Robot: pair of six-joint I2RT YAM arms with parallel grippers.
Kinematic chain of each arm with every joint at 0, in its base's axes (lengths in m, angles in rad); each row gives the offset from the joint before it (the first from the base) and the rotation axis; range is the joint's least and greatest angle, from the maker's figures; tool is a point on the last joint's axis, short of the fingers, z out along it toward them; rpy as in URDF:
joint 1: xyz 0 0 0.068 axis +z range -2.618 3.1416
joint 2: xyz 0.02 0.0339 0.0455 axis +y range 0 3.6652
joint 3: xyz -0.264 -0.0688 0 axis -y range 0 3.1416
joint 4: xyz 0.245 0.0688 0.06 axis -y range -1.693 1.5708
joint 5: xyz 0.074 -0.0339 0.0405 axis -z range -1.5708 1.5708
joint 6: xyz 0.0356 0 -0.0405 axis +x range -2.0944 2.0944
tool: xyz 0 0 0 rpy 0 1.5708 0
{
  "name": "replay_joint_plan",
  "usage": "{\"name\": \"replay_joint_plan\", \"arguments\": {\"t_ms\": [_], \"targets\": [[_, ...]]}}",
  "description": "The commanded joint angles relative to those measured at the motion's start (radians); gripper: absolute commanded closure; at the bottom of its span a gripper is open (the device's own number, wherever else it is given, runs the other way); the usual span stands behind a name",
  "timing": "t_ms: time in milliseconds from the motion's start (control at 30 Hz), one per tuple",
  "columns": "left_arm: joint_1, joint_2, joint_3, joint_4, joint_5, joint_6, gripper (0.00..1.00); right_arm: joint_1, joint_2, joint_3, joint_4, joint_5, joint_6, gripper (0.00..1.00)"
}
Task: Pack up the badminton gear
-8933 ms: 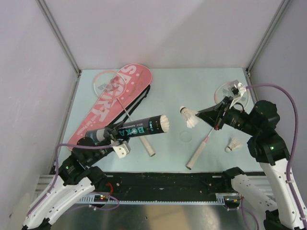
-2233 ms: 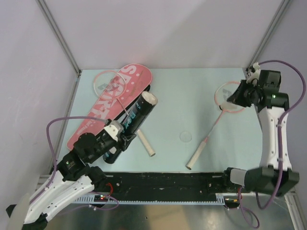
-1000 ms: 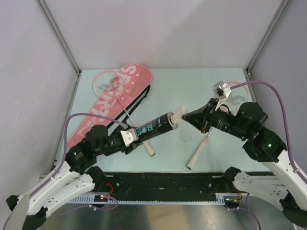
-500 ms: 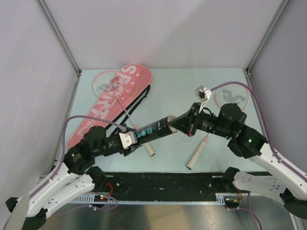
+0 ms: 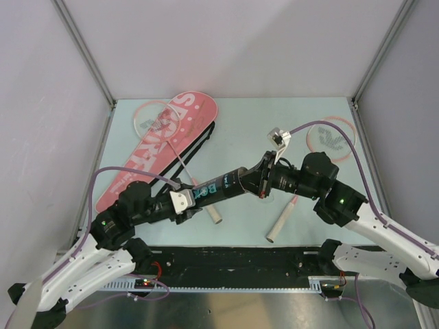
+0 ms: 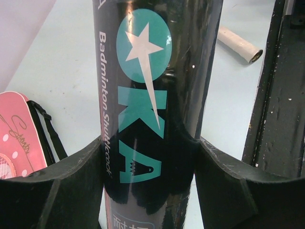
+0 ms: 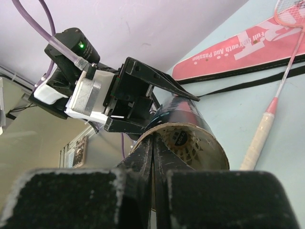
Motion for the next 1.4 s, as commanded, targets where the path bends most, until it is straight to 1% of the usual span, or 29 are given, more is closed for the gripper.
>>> {"name": "replay_joint_plan", "arguments": {"t_ms": [0,67,100,167,200,267,333,400,500,567,633,800,867,1067,1267,1367], "targets": [[-0.005,-0.012,0.028,0.195,0.047,0.01,1.0,0.014,0.018,-0.024,-0.005,-0.011,0.018,1.0],[-0.006,-0.014,0.02,0.196,0.022,0.009,1.0,0.001,-0.007,-0.022,-0.011,0.004,0.033,1.0],[-0.005,-0.019,0.014,0.197,0.006,0.009,1.0,-0.014,-0.021,-0.02,-0.02,0.011,0.042,0.96],[-0.005,-0.026,0.002,0.195,-0.031,0.012,1.0,-0.044,-0.056,-0.011,-0.035,0.019,0.057,0.83],[-0.005,-0.029,-0.006,0.194,-0.048,0.015,1.0,-0.059,-0.073,-0.001,-0.042,0.02,0.061,0.74],[-0.004,-0.029,-0.016,0.195,-0.083,0.018,1.0,-0.089,-0.099,0.018,-0.062,0.016,0.06,0.61],[-0.004,-0.023,-0.024,0.195,-0.122,0.011,1.0,-0.108,-0.118,0.037,-0.088,0.015,0.054,0.53],[-0.005,-0.023,-0.032,0.194,-0.15,0.013,1.0,-0.135,-0.134,0.05,-0.117,0.025,0.052,0.49],[-0.005,-0.034,-0.041,0.193,-0.188,0.025,1.0,-0.17,-0.155,0.058,-0.165,0.068,0.059,0.47],[-0.005,-0.043,-0.045,0.191,-0.212,0.028,1.0,-0.191,-0.162,0.059,-0.212,0.131,0.059,0.48],[-0.005,-0.052,-0.046,0.192,-0.232,0.017,1.0,-0.206,-0.158,0.06,-0.283,0.227,0.052,0.48],[-0.005,-0.062,-0.043,0.193,-0.254,-0.023,1.0,-0.226,-0.095,0.01,-0.456,0.555,0.051,0.5],[-0.005,-0.069,-0.04,0.193,-0.253,-0.023,1.0,-0.243,-0.053,-0.036,-0.477,0.626,0.068,0.51],[-0.006,-0.086,-0.038,0.195,-0.226,-0.025,1.0,-0.29,0.109,-0.169,-0.395,0.651,0.07,0.55],[-0.006,-0.087,-0.039,0.193,-0.188,-0.03,1.0,-0.301,0.332,-0.193,-0.314,0.658,0.075,0.59],[-0.005,-0.087,-0.039,0.194,-0.175,-0.033,1.0,-0.301,0.404,-0.194,-0.27,0.643,0.077,0.61]]}}
